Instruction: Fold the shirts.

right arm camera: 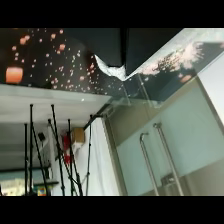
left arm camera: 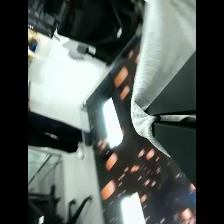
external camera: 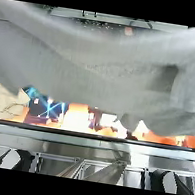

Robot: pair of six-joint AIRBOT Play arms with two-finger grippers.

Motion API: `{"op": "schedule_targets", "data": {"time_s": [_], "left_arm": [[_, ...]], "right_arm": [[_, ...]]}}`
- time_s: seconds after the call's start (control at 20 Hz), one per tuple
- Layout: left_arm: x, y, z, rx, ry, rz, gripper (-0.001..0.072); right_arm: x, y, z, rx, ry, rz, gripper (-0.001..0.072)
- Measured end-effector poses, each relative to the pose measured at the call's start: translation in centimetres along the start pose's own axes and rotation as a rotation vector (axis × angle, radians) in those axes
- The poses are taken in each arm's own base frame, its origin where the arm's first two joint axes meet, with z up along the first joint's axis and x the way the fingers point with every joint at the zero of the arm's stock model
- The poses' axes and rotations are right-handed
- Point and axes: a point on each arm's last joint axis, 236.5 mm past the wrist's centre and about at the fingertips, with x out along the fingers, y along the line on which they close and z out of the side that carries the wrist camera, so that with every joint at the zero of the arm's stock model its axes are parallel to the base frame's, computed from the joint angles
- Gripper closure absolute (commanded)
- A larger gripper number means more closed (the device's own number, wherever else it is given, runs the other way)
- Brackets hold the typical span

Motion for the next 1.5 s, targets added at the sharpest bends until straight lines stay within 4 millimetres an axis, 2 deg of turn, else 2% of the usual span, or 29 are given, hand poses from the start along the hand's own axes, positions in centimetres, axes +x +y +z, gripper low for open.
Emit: {"op": "schedule_targets", "data": {"time_s": [0.05,0.15,0.3,0.45,0.5,0.65,0.7,0.8,0.85,1.1,1.25,1.5], "left_arm": [[0.7,2.3,-1.3,-0.086,0.033,-0.028,0.0686],[2.8,6.6,-5.3,-0.25,0.126,-0.078,0.0686],[7.3,13.6,-13.5,-0.491,0.275,-0.107,0.0686],[11.4,20.9,-22.4,-0.709,0.374,-0.083,0.0688],[12.3,22.7,-25.2,-0.771,0.405,-0.088,0.0697],[15.0,27.6,-32.5,-0.932,0.489,-0.104,0.0698],[15.6,28.8,-34.0,-0.967,0.504,-0.108,0.0698],[16.7,31.2,-35.8,-1.006,0.516,-0.104,0.0695],[17.1,32.1,-36.1,-1.015,0.517,-0.1,0.0695],[17.8,34.4,-35.5,-0.971,0.561,-0.052,0.0687],[16.5,34.6,-36.4,-0.96,0.66,-0.011,0.0687],[12.5,34.6,-39.5,-1.035,0.837,0.075,0.0687]], "right_arm": [[0.9,-1.6,-1.1,0.04,0.028,0.016,0.0697],[3.6,-4.9,-4.4,0.131,0.102,0.053,0.0697],[9.4,-10.6,-12.6,0.279,0.261,0.056,0.0697],[14.9,-16.3,-22.5,0.403,0.396,0.01,0.0697],[16.5,-17.8,-25.6,0.445,0.421,0.003,0.0697],[19.6,-21.2,-32.9,0.582,0.439,-0.01,0.0697],[20.2,-22.2,-34.7,0.62,0.431,-0.015,0.0697],[20.9,-23.5,-36.9,0.67,0.407,-0.022,0.0697],[21.1,-24.2,-37.6,0.687,0.395,-0.03,0.0697],[20.0,-26.1,-39.6,0.71,0.414,-0.047,0.0697],[17.9,-26.6,-42.4,0.71,0.54,-0.085,0.0696],[13.7,-27.8,-46.3,0.717,0.743,-0.178,0.0697]]}}
